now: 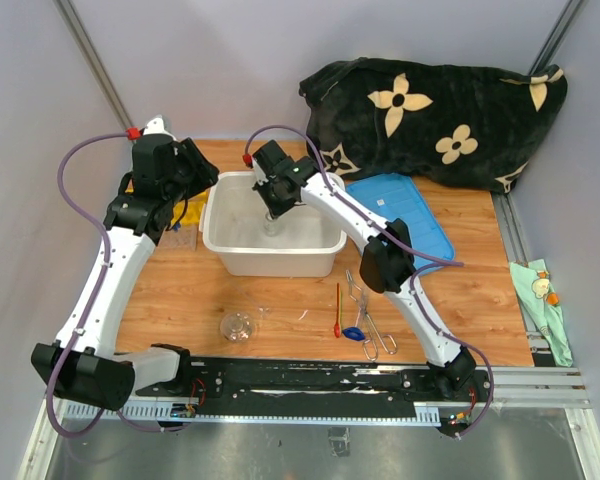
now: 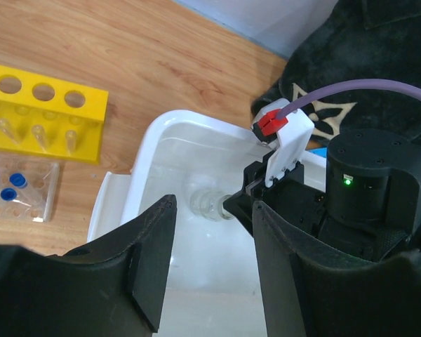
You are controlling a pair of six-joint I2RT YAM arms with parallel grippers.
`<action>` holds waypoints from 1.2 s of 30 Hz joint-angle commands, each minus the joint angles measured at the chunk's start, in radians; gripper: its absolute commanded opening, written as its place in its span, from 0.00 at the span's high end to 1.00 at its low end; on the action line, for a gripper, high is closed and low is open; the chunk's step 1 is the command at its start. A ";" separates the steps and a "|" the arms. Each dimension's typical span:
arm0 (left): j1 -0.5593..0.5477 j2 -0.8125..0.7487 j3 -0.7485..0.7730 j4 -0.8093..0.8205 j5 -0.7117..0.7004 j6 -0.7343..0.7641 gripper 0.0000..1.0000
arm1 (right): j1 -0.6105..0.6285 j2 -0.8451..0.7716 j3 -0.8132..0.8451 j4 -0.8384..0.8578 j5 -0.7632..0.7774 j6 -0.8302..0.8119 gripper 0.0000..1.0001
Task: Organize the chemistry lab equipment
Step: Place the collection bottle in the storage box.
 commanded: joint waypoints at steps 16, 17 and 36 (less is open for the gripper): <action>0.004 0.044 0.037 0.002 0.003 0.019 0.48 | -0.014 0.037 0.063 0.038 -0.038 0.037 0.99; 0.004 0.047 0.039 0.002 0.005 0.020 0.48 | -0.014 0.038 0.061 0.039 -0.039 0.036 0.99; 0.005 0.068 0.043 0.001 0.002 0.041 0.48 | -0.011 0.064 0.068 0.054 -0.069 0.053 0.89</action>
